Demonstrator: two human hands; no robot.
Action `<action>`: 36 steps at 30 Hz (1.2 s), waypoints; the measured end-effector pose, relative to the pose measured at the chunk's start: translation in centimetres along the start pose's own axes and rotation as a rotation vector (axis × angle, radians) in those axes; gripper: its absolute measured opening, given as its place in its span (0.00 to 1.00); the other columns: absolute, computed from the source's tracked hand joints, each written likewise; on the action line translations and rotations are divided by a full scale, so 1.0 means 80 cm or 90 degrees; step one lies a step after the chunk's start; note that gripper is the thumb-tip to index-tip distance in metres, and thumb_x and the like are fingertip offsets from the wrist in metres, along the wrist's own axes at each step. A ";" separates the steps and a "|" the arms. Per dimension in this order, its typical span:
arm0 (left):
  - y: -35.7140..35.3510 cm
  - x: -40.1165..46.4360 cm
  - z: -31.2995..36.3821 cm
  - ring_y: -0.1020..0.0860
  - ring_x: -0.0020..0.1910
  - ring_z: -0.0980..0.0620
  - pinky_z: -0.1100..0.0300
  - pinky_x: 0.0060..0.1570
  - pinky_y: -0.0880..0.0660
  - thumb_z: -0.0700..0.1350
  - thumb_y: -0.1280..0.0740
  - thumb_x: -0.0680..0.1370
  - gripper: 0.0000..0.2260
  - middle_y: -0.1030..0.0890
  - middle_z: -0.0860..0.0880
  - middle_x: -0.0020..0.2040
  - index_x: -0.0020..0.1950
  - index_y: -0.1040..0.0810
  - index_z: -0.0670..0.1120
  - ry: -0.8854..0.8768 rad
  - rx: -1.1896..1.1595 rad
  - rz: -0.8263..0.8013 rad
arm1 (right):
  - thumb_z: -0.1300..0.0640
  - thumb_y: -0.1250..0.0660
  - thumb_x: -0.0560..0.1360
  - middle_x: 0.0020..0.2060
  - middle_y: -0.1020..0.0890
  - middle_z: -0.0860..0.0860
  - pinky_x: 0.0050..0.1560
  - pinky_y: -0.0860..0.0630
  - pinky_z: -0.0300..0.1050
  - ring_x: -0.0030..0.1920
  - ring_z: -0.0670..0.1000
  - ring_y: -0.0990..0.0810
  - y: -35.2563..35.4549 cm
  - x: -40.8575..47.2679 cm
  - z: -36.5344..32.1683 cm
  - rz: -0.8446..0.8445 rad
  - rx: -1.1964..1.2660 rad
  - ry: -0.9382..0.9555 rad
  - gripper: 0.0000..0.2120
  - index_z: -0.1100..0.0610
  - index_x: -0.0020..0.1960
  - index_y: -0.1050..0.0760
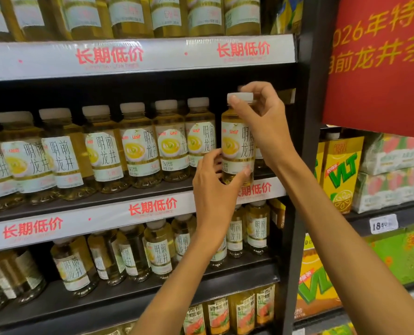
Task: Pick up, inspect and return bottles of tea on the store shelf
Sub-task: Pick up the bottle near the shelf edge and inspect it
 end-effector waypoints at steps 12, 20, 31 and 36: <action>-0.001 0.001 0.003 0.25 0.58 0.52 0.56 0.55 0.25 0.50 0.29 0.75 0.20 0.26 0.50 0.59 0.64 0.28 0.46 -0.024 0.130 0.091 | 0.55 0.30 0.75 0.57 0.34 0.41 0.62 0.37 0.29 0.66 0.45 0.38 0.007 0.005 0.013 -0.066 -0.260 0.011 0.24 0.52 0.70 0.32; -0.011 0.002 0.005 0.25 0.59 0.52 0.56 0.58 0.32 0.49 0.31 0.76 0.21 0.25 0.51 0.60 0.68 0.31 0.49 -0.034 0.299 0.124 | 0.48 0.31 0.75 0.54 0.36 0.50 0.53 0.37 0.31 0.57 0.48 0.35 0.011 0.014 0.020 -0.021 -0.398 0.022 0.24 0.47 0.69 0.31; -0.017 -0.001 0.007 0.29 0.63 0.51 0.55 0.60 0.34 0.44 0.34 0.78 0.20 0.25 0.51 0.63 0.70 0.32 0.49 -0.040 0.339 0.112 | 0.50 0.39 0.80 0.57 0.29 0.58 0.64 0.37 0.53 0.64 0.59 0.38 0.009 0.021 0.015 0.011 -0.516 0.039 0.18 0.60 0.64 0.31; -0.018 -0.005 0.015 0.27 0.60 0.51 0.55 0.61 0.34 0.41 0.33 0.77 0.20 0.21 0.52 0.57 0.69 0.31 0.49 -0.062 0.289 0.097 | 0.61 0.46 0.82 0.61 0.29 0.64 0.64 0.39 0.51 0.66 0.61 0.37 0.017 0.026 0.031 -0.012 -0.627 -0.015 0.12 0.66 0.61 0.31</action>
Point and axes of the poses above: each hand's wrist, its own x-axis towards the middle knuckle, its own y-axis out of the back of the hand, z = x × y, the point moved 10 cm from there along x, towards the middle knuckle
